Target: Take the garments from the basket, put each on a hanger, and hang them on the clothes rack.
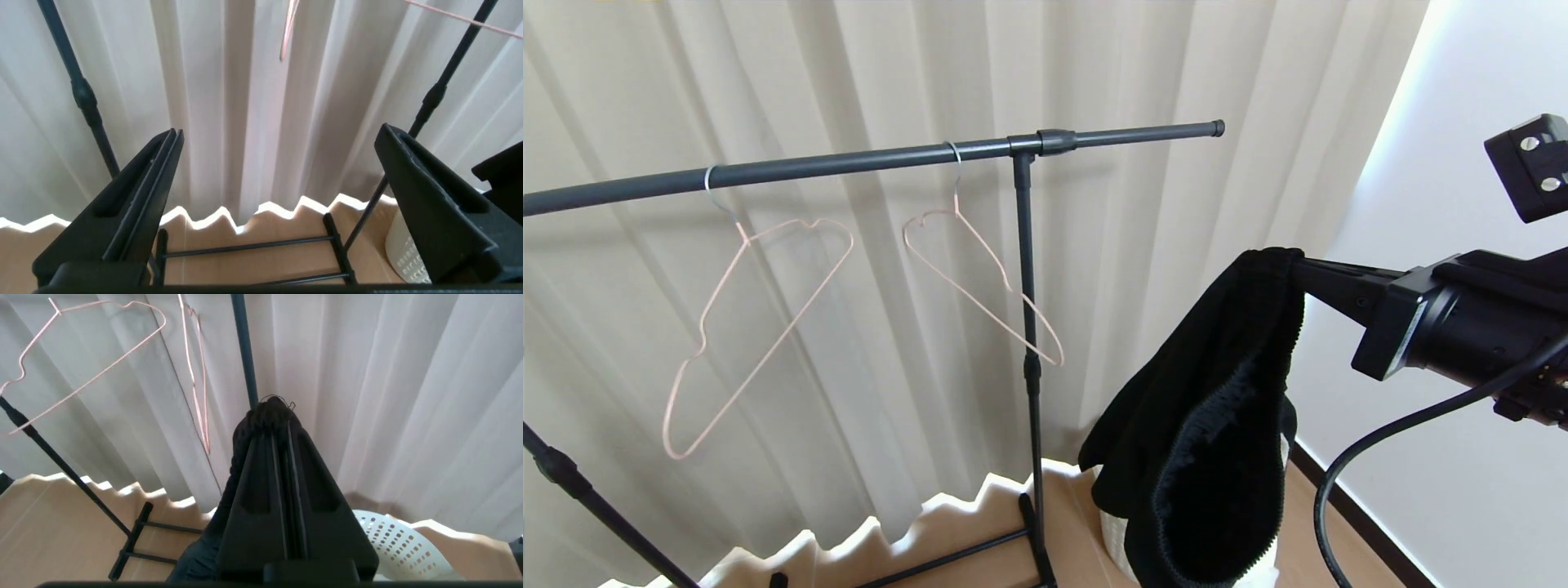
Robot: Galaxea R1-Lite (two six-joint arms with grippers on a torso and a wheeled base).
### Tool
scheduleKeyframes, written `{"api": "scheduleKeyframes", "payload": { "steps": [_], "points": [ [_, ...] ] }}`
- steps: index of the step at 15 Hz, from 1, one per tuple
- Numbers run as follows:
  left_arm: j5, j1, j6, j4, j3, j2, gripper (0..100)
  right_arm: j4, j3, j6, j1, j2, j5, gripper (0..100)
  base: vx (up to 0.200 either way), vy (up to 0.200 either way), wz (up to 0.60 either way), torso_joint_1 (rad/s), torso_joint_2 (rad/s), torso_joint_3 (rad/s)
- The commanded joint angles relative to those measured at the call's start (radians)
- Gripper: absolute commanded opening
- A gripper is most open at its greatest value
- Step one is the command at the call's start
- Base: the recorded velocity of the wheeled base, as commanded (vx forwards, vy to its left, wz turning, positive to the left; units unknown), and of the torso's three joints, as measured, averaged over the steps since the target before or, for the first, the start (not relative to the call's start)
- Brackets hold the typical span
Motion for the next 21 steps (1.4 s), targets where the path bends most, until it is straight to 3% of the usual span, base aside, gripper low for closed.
{"api": "scheduleKeyframes", "payload": {
  "steps": [1, 15, 21],
  "points": [
    [0.000, 0.000, 0.000, 0.000, -0.001, 0.001, 100, 0.000, 0.002, -0.001, -0.006, 0.007, 0.000, 0, 0.000, 0.000, 0.00, 0.256, -0.57, -0.330],
    [0.000, 0.000, 0.000, 0.000, 0.001, 0.001, 100, -0.002, 0.026, -0.023, -0.011, 0.004, 0.000, 0, 0.000, 0.000, 0.00, 0.175, -0.38, -0.207],
    [0.000, 0.000, 0.002, 0.002, -0.001, 0.001, 100, -0.002, 0.034, -0.035, -0.039, 0.013, 0.001, 0, 0.000, 0.000, 0.10, 0.025, -0.05, -0.023]
  ]
}}
